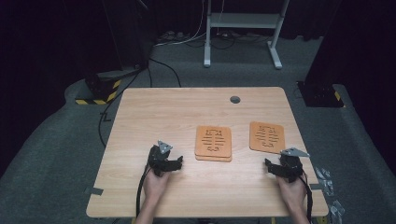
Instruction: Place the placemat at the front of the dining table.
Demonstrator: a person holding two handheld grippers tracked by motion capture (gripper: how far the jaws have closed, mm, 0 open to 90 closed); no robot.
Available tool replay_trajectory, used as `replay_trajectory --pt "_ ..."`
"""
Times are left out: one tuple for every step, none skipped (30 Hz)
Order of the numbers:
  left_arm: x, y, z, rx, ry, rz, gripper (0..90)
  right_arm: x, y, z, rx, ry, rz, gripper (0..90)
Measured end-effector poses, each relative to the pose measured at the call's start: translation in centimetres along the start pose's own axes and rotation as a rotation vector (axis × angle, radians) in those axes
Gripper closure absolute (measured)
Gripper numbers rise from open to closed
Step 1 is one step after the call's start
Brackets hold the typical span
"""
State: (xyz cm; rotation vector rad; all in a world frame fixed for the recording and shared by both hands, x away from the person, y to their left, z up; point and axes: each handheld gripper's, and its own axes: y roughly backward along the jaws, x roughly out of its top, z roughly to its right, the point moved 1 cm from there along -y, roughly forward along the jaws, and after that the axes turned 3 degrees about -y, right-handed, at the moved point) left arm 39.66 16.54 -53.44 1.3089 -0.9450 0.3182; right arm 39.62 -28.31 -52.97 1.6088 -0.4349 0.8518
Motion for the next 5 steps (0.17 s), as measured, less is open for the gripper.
replay_trajectory --pt "0.00 0.00 0.00 0.000 0.000 0.000 17.2 0.01 0.00 0.04 -0.001 0.004 0.001 25.9" --pt "0.00 0.01 -0.01 0.000 -0.001 -0.001 17.2 0.00 0.00 0.00 0.000 0.000 0.000 25.9" --pt "0.00 0.00 0.00 0.000 0.000 0.000 17.1 0.01 0.00 0.03 -0.001 0.004 0.001 25.9" --pt "0.00 0.00 0.01 0.000 0.001 0.000 17.1 0.00 0.00 -0.02 0.001 -0.001 0.000 25.9" --pt "0.00 -0.01 0.01 0.000 0.002 0.001 17.1 0.00 0.00 -0.01 0.000 -0.001 0.000 25.9"
